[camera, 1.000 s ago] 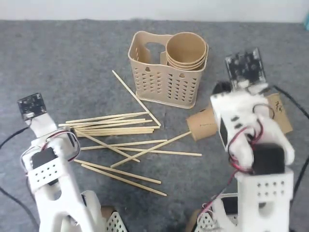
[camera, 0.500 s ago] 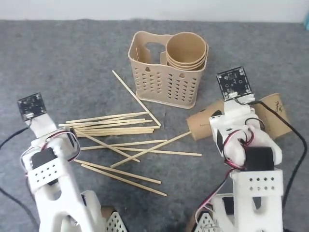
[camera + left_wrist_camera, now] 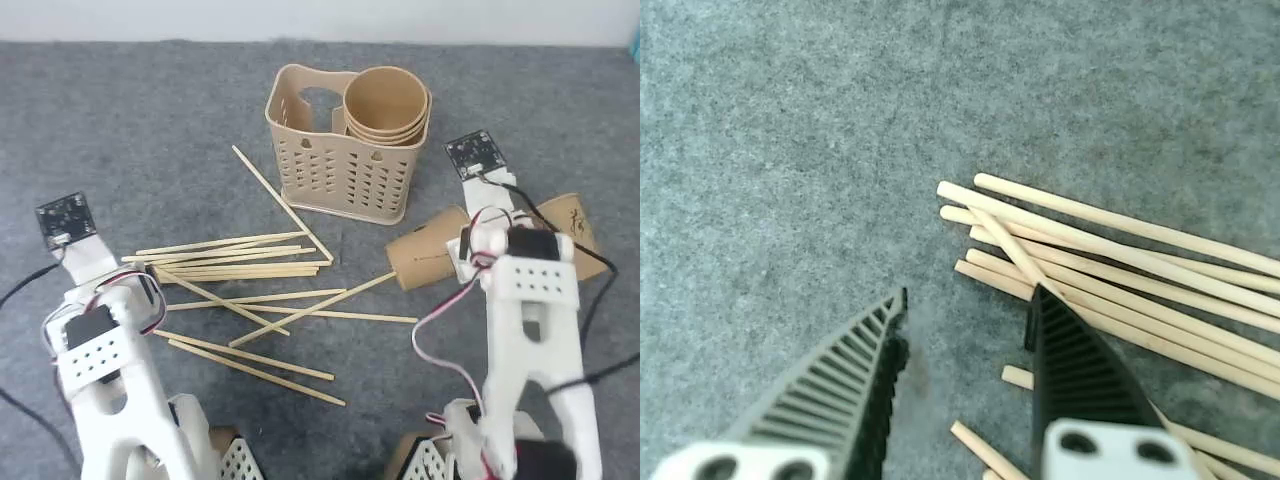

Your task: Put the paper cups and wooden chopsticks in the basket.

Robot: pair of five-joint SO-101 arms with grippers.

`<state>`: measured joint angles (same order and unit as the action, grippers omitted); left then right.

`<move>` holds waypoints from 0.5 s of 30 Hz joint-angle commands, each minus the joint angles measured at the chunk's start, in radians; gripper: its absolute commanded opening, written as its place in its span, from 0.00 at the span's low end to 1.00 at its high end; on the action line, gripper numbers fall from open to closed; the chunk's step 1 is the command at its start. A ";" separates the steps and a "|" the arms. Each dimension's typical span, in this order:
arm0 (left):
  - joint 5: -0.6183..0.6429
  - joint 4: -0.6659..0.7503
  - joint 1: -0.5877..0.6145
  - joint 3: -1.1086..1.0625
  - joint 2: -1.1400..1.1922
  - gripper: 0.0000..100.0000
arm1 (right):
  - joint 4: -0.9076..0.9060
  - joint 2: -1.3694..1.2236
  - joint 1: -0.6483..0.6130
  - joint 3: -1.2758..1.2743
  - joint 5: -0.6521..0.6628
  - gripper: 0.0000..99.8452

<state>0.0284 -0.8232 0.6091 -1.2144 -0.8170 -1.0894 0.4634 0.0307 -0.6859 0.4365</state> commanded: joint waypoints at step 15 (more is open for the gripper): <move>-0.011 0.041 -0.008 -0.002 -0.021 0.18 | 0.331 -0.113 -0.068 -0.106 0.206 0.13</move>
<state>0.0284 -0.8017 0.6091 -1.2252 -0.8170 -0.7963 0.3606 -0.0031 -0.7656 0.5992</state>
